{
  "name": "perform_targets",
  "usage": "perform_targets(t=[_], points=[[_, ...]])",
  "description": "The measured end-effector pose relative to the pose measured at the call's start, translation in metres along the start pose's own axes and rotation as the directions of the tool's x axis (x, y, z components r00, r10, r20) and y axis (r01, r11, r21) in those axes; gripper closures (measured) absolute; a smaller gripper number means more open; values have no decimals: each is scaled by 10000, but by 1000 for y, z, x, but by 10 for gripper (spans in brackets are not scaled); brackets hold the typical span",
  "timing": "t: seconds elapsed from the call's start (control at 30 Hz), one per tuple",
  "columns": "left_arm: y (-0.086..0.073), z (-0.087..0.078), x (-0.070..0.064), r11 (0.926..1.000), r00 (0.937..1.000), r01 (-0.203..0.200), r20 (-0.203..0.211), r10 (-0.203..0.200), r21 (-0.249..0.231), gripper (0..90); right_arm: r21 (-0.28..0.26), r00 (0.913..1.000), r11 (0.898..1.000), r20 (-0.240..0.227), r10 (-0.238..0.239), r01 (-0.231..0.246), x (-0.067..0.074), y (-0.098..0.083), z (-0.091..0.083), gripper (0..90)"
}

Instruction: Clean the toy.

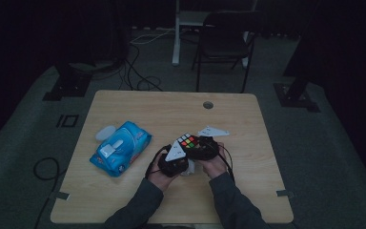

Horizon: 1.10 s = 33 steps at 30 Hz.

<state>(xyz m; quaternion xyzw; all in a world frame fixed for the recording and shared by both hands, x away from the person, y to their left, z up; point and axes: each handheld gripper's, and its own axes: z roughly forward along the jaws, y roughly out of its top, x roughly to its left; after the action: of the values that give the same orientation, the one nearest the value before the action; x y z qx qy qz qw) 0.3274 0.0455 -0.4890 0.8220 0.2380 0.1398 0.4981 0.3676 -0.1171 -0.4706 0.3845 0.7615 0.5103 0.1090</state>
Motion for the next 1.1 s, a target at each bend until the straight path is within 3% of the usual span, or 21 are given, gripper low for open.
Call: perform_targets(t=[0.37, 0.77, 1.1], points=[[-5, 9, -1, 9999, 9986, 137, -511, -134, 37, 849, -234, 9997, 9996, 169, 188, -184, 1, 2, 0, 339], [-5, 12, -3, 9972, 9942, 465, -937, -519, -589, 849, -561, 9971, 9961, 302, 705, -688, 0, 3, -2, 339], [-3, 9, -7, 9946, 9910, 329, -1259, -452, -984, 847, -663, 9949, 9931, 208, 986, -971, -2, 4, -3, 339]])
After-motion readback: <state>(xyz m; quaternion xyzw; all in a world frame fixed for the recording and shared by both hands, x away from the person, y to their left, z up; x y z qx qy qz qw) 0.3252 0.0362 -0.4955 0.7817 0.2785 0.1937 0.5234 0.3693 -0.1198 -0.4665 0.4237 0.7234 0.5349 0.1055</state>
